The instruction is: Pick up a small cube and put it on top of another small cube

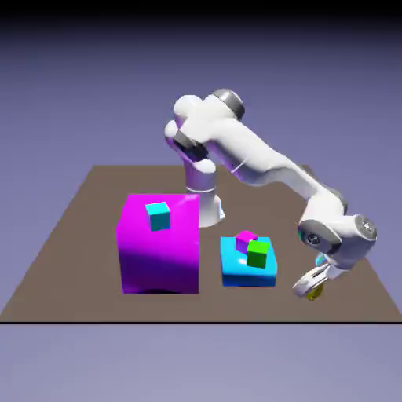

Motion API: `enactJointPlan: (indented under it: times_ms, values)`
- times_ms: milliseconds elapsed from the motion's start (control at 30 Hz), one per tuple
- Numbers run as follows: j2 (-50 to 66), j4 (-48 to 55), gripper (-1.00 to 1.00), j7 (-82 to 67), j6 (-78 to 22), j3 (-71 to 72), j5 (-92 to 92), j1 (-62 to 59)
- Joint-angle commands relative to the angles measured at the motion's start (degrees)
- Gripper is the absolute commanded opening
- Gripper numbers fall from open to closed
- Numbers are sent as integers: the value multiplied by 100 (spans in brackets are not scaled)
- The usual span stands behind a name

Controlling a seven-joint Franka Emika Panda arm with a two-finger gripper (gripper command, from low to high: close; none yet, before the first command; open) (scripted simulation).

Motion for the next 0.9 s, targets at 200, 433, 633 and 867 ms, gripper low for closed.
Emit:
enactJointPlan:
  times_ms: [200, 433, 633, 867]
  values:
    - [-1136, -905, -100, -452, 24, 827, 696, -1454]
    - [-2271, -1810, -100, -902, 45, 1655, 1380, -2908]
    - [-3062, -2440, -100, -1215, 59, 2232, 1856, -3921]
    - [-2761, -2884, 100, -954, 633, 1786, 1445, -3671]
